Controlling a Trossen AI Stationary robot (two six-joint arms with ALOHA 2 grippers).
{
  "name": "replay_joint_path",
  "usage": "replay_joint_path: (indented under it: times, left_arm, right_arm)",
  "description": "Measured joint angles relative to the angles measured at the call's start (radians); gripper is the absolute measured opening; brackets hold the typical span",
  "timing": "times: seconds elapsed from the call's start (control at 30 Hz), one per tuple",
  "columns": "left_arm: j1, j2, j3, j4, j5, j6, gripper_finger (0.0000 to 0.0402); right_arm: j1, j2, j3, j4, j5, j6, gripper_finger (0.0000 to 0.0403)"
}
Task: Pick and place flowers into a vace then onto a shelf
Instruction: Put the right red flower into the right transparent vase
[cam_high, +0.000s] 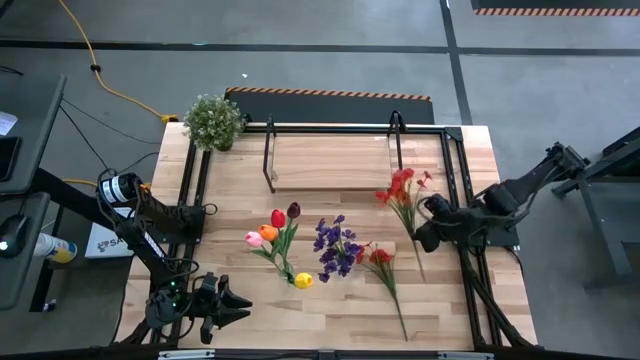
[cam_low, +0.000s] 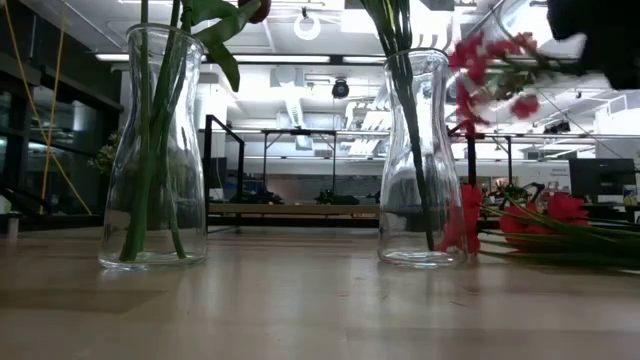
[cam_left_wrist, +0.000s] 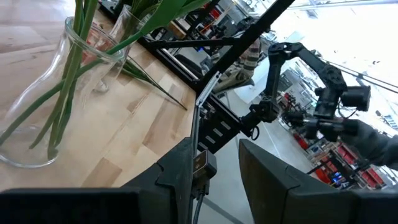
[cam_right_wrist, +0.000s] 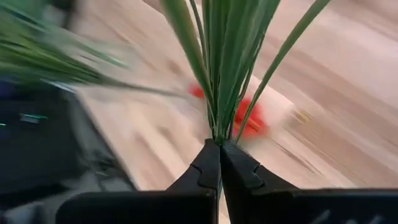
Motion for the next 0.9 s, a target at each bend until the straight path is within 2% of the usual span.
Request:
replay_joint_path:
  times: [0.2, 0.47, 0.63, 0.9]
  left_arm:
    - [0.0, 0.0, 0.0, 0.0, -0.003, 0.0, 0.0163]
    - [0.0, 0.0, 0.0, 0.0, -0.003, -0.026, 0.0163]
    - [0.0, 0.0, 0.0, 0.001, 0.02, -0.052, 0.0163]
    - [0.0, 0.0, 0.0, 0.001, 0.032, -0.052, 0.0163]
  right_arm:
    - [0.0, -0.049, 0.001, 0.23, 0.147, -0.141, 0.0]
    - [0.0, -0.039, 0.001, 0.498, 0.264, -0.387, 0.0]
    - [0.0, -0.032, 0.001, 0.596, 0.324, -0.526, 0.0]
    - [0.0, 0.032, 0.001, 0.692, 0.406, -0.606, 0.0]
